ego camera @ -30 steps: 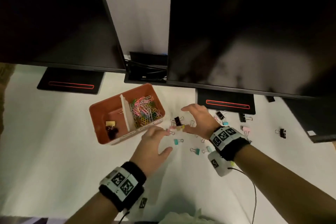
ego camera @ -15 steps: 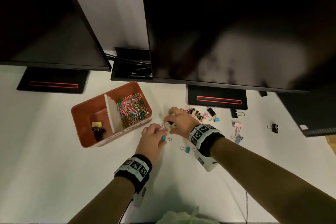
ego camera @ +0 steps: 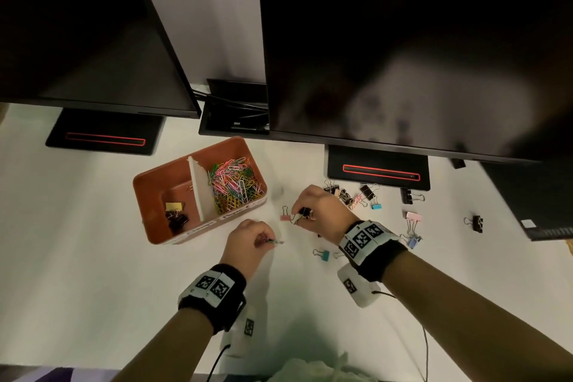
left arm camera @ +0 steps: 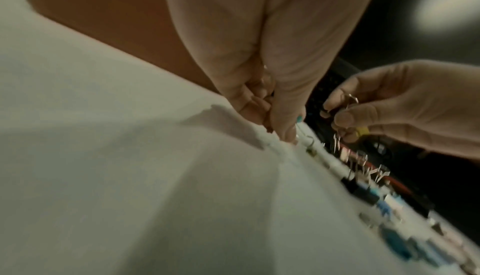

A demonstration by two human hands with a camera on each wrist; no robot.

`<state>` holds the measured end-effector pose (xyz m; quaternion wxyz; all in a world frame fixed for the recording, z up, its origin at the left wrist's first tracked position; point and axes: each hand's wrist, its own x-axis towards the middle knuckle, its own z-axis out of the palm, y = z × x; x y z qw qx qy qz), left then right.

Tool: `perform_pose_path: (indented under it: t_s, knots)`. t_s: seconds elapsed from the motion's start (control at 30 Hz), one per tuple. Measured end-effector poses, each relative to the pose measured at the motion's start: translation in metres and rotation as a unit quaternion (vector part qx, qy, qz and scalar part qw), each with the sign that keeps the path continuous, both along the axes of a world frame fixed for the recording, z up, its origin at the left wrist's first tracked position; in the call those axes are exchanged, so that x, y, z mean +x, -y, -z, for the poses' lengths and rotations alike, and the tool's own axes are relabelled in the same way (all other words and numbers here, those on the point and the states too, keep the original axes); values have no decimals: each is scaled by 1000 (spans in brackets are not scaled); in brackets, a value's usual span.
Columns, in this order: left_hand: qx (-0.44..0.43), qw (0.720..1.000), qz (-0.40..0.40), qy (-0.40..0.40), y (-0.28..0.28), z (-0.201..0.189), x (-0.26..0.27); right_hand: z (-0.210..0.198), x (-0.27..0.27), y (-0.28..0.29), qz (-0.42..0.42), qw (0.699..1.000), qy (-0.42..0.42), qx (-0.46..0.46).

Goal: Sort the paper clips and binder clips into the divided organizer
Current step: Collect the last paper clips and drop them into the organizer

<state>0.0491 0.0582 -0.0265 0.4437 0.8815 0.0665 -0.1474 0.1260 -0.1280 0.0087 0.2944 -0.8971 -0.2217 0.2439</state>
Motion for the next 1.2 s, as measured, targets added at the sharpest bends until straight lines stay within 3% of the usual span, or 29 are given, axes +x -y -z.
perform_pose_path:
  t_s: [0.17,0.3,0.4,0.47,0.6,0.73,0.87,0.97,1.2]
  knots:
    - [-54,996,-28,72,-33,-54,-15,-26,-4,-28,-41,996,44,68]
    - [-32,976,-175,130,-85,-88,-19,-52,2,-90,-78,986,61,137]
    - [-28,959,-260,108,-123,-91,-12,-66,3,-144,-87,986,49,133]
    - [-44,959,-269,77,-137,-92,-8,-71,2,-169,-76,989,21,125]
    - [39,962,-238,126,-133,-98,-9,-68,-3,-160,-57,991,29,120]
    - [14,976,-129,177,-94,-94,-22,-51,-5,-91,-8,994,66,85]
    - [-14,989,33,146,-44,-70,-26,-27,-7,-11,51,997,35,-37]
    - [14,988,125,93,-11,-46,-14,-15,-11,26,32,993,-8,-115]
    - [144,976,166,2,41,-3,25,10,-12,39,-25,980,-3,-197]
